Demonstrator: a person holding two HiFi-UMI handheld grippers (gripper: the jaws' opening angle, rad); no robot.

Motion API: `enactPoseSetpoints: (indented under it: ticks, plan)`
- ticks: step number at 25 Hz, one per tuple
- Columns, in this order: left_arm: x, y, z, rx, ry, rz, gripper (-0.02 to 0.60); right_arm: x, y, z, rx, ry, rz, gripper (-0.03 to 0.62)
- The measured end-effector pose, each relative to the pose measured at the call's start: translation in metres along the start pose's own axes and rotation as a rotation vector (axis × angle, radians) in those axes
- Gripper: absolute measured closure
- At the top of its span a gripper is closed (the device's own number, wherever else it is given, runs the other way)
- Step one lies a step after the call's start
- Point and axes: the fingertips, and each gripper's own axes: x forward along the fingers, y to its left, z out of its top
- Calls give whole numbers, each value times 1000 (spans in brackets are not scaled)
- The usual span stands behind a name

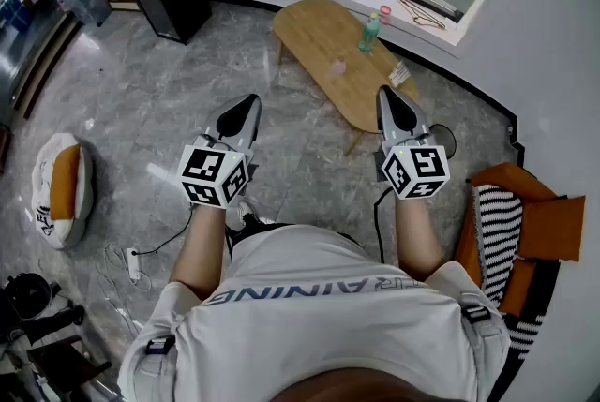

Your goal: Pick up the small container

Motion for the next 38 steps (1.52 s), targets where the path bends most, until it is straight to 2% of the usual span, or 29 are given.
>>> enactPoseSetpoints:
  ticks: [24, 30, 38]
  plan:
    - [0, -4, -10, -30, 8, -10, 578, -9, -5, -4, 55, -35, -43, 579]
    - [13, 24, -13, -29, 35, -41, 578, 14, -1, -12, 88, -19, -79, 579]
    - [46, 90, -7, -34, 32, -129, 578, 70, 25, -19, 77, 10, -141, 579]
